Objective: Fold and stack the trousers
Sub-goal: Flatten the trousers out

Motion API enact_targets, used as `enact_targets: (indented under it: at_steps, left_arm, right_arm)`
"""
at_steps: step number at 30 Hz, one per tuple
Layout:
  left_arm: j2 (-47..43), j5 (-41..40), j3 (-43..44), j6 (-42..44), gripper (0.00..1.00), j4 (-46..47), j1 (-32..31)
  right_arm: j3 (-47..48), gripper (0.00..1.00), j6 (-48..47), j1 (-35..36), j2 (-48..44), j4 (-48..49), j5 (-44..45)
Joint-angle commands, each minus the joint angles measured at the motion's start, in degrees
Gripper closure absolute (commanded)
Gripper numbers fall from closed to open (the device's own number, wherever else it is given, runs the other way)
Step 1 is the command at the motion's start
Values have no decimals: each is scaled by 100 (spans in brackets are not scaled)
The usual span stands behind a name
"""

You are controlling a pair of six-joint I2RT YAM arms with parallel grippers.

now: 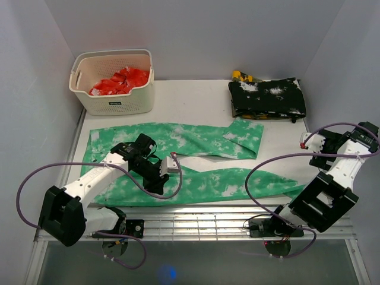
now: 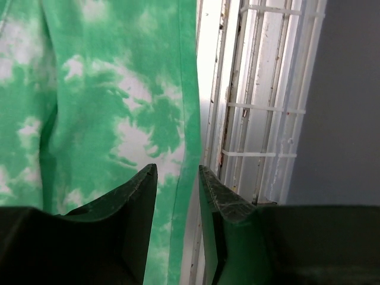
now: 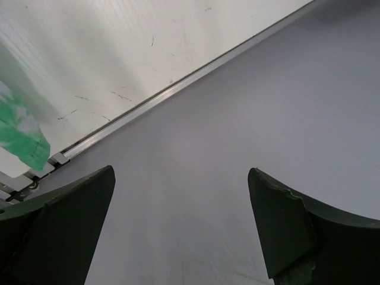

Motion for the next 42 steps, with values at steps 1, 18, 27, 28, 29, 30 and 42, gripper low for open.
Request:
enact_targets:
  at_steps: [1,18,27,28,29,30,42]
  left_arm:
    - [-201,-27,108,-481,55,372,117]
    - [906,703,564,-666,54,329,1295]
    - [932,554,486,-675,54,565,1488]
    - [924,527,468,-736,54,627,1506]
    - [924,492,433,-911,55,819,1558]
    - [950,431,415,-982,55,873,1585]
    - [1161,474,310,-1044,55,1076,2174]
  right_arm:
    - [536,2,-279,53,353,-552,-138]
    - [-1411,3,-762,229,364,-215,1022]
    - [-834,89,-157,642,610,102,839]
    - [-729,92,210,729,575,242,769]
    - [-467,92,396,878,444,522,507]
    - [-299,92,572,941,347,621,322]
    - [-2781,92,-2403,-491,-2316,929,-229]
